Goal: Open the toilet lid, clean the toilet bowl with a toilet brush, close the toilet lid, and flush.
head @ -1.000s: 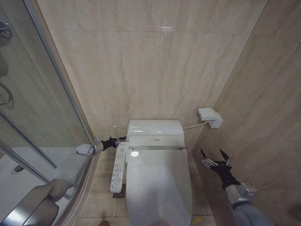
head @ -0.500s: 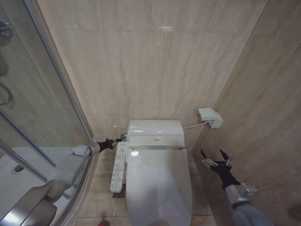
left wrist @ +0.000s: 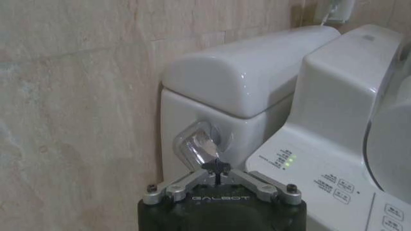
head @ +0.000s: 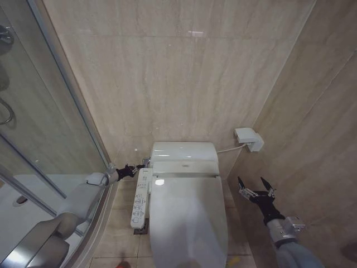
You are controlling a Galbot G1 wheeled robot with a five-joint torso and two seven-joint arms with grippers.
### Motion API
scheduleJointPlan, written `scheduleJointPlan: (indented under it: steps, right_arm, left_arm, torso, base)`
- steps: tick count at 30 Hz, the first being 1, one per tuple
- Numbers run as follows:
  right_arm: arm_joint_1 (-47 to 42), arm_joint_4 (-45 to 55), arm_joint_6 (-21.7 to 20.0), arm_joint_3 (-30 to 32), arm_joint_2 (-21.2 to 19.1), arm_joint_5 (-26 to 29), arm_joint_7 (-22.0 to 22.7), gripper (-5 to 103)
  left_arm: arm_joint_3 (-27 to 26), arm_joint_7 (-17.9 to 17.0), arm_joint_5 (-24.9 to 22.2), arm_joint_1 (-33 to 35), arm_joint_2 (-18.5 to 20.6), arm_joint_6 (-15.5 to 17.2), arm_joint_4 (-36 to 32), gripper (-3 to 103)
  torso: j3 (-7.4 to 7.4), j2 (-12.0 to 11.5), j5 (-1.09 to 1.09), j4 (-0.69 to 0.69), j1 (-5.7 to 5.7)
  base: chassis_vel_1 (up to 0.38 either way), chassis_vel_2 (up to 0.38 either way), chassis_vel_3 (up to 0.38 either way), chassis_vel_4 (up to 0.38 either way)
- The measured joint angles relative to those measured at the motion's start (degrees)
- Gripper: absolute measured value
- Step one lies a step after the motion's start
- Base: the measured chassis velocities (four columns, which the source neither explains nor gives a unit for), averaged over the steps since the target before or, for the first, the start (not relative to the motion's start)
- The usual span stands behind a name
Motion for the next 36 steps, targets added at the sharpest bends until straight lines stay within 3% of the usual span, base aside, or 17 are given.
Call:
scheduleJointPlan:
  steps: [10,30,36]
  right_arm:
    - [0.0,0.0,0.0,0.0,0.0,0.0,0.0,100]
    - [0.0,0.0,0.0,0.0,0.0,0.0,0.0,100]
    - [0.0,0.0,0.0,0.0,0.0,0.0,0.0,100]
  left_arm:
    - [-0.5,-2.9,1.3,-0.6,-0.1,1.8,1.0,0]
    - [-0.4,-2.9,1.3,-1.0,-0.9,1.0,1.4,0]
    - [-0.5,-4.5,1.9,-0.2,-0.4,1.9,0.5,0]
  torso:
    - [-0.01,0.0,0.00,0.00,0.00]
    - [0.00,0.0,0.01,-0.01,0.00]
    - [-0.01,0.0,0.00,-0.03,0.00]
  base:
    - [0.000,0.000,0.000,0.000]
    - [0.000,0.000,0.000,0.000]
    - [0.000,0.000,0.000,0.000]
